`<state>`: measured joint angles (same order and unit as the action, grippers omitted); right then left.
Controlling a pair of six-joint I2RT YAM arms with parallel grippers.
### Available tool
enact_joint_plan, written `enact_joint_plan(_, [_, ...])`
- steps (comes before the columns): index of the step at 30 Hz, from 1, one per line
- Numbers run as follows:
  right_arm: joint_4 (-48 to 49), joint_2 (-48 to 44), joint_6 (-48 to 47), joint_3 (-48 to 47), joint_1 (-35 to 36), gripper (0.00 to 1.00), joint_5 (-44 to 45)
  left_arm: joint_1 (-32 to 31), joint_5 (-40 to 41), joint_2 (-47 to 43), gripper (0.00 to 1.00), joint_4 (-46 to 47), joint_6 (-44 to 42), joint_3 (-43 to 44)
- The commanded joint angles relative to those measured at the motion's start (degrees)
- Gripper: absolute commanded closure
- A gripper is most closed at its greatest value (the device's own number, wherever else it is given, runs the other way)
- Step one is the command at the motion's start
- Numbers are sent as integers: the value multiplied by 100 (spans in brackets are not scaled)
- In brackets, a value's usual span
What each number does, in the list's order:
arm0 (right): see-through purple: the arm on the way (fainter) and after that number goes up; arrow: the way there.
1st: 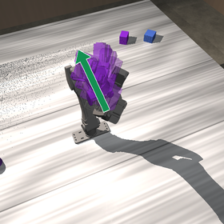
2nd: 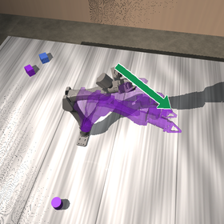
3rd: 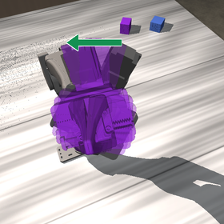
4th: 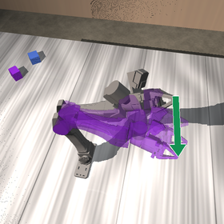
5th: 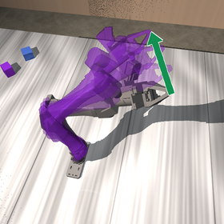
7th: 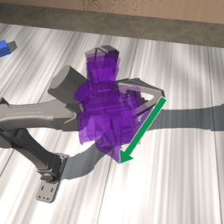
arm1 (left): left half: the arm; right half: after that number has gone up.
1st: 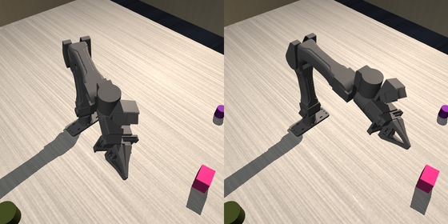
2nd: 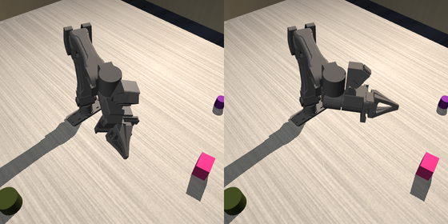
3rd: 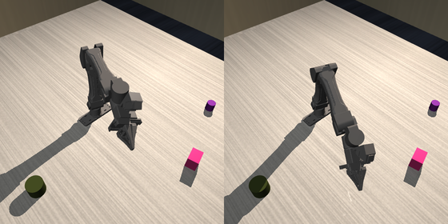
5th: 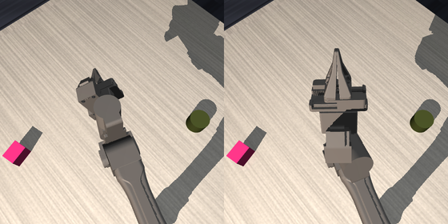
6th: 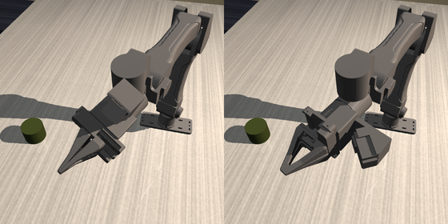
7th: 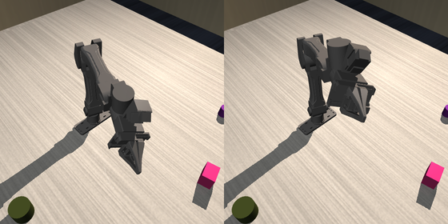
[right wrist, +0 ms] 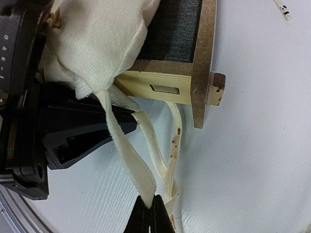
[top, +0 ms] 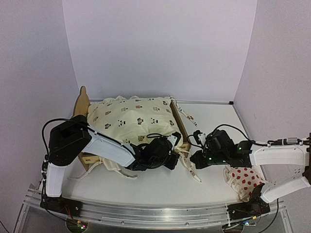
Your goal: Set up the pet bed
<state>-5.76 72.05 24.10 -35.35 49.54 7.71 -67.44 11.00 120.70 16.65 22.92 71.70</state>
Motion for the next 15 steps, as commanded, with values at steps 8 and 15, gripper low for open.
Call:
enact_joint_plan(8, [-55, 275, -1, -323, 28, 99, -227, 39, -570, -19, 100, 719, 155, 204])
enact_joint_plan(15, [-59, 517, 52, -411, 29, 84, -1063, 39, -529, 295, 100, 1274, 164, 231])
